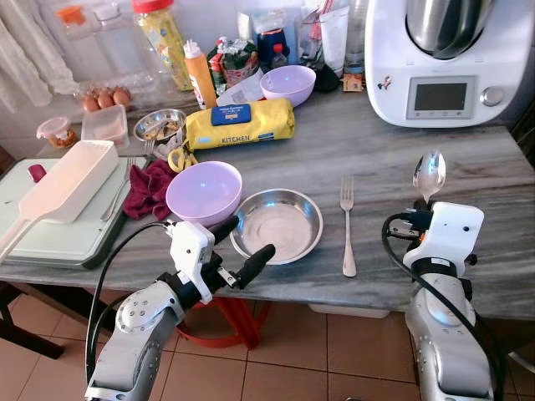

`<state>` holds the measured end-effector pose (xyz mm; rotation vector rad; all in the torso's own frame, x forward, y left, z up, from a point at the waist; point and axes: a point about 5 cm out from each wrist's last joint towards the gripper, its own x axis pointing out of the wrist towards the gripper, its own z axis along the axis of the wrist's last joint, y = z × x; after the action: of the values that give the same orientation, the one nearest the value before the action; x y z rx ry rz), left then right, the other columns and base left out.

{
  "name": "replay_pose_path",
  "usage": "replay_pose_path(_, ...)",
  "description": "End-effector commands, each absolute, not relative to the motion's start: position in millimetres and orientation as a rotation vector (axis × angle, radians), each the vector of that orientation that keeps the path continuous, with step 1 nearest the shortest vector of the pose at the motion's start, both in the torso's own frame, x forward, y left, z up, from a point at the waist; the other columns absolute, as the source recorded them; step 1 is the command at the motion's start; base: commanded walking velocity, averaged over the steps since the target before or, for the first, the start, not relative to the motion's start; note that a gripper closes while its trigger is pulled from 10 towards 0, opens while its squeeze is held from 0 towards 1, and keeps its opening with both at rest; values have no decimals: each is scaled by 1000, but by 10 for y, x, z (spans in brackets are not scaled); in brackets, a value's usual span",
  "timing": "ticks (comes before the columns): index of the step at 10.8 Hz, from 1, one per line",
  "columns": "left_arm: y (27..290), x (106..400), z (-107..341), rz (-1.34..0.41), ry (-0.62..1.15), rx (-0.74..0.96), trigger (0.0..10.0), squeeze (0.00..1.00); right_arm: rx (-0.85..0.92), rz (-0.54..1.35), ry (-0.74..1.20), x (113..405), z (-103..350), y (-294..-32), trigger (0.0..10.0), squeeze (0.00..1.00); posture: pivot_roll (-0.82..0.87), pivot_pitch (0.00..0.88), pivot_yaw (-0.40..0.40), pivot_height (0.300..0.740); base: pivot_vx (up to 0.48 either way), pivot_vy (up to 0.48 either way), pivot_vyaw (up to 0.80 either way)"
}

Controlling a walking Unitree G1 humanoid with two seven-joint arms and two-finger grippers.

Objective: Setting the table

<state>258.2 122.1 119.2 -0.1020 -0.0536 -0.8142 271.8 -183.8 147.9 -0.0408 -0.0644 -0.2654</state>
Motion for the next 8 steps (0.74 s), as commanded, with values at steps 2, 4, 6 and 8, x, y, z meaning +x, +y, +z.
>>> replay_pose_path(2,1240,2540,1186,-850,-36,-98,10000,0,48,-246,-8,2791,1436,-1801,10000,0,-132,102,156,740,0,0,0)
replay_pose_path(4,1224,2519,1158,-859,-27,-103,10000,0,116,-203,49,2845,1378,-1704,10000,0,-128,100,152,740,0,0,0)
replay_pose_path(6,1218,2510,1124,-861,-23,-106,10000,0,145,-161,80,2874,1358,-1620,10000,0,-127,100,150,740,0,0,0)
replay_pose_path(8,1214,2509,1099,-863,-19,-107,10000,0,175,-136,131,2888,1289,-1571,10000,0,-130,101,150,740,0,0,0)
